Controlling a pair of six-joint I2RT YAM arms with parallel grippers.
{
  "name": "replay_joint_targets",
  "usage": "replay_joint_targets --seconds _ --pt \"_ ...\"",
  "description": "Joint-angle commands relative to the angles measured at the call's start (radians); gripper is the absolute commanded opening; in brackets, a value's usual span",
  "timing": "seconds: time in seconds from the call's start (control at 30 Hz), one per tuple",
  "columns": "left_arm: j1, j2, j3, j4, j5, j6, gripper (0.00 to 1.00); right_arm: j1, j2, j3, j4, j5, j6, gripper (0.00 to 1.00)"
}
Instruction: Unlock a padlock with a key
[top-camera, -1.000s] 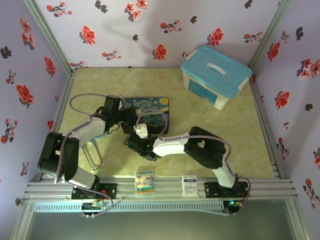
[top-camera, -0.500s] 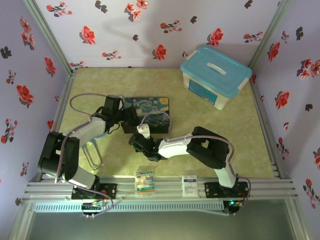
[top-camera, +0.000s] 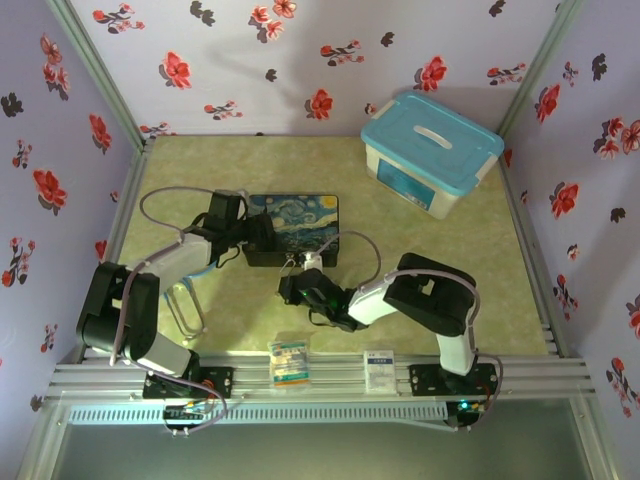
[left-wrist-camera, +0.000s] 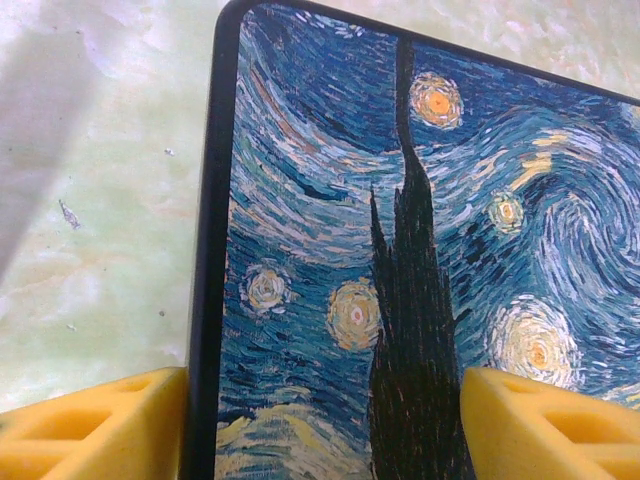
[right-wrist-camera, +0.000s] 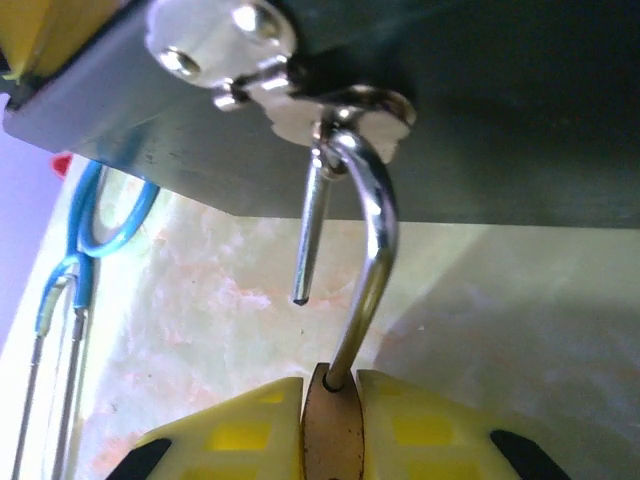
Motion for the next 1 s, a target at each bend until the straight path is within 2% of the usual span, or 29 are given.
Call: replay_joint_targets --seconds 0.0,0.17,0.27,0.33,0.57,0.7,0.83,0.97 --pt "-0.003 0.038 -0.03 -0.027 0.003 -0.011 0.7 -0.009 0.092 -0.048 0.249 0.017 0.147 0.0" --pt "-0.002 0.039 -0.038 -0.023 0.005 -0.004 0.7 -0.012 0.191 -0.041 0.433 0.075 0.221 0.0" --pt "-0.002 0.032 -0.037 -0.032 0.003 0.005 0.69 -0.001 0.227 -0.036 0.517 0.144 0.243 0.0" --pt "-0.002 0.029 -0.038 -0.036 0.003 0.009 0.69 0.013 0.245 -0.029 0.565 0.235 0.237 0.0" --pt "-0.002 0.037 -0.032 -0.052 0.002 0.033 0.68 0.021 0.29 0.052 0.571 0.336 0.23 0.0" --pt "-0.001 0.059 -0.034 -0.049 -0.001 0.049 0.63 0.024 0.297 0.046 0.588 0.434 0.277 0.0" --pt "-0.002 0.089 -0.047 -0.045 -0.026 0.067 0.61 0.011 0.27 0.057 0.588 0.439 0.224 0.0" --pt "-0.001 0.12 -0.054 -0.047 -0.048 0.084 0.59 -0.004 0.253 0.013 0.588 0.491 0.287 0.0"
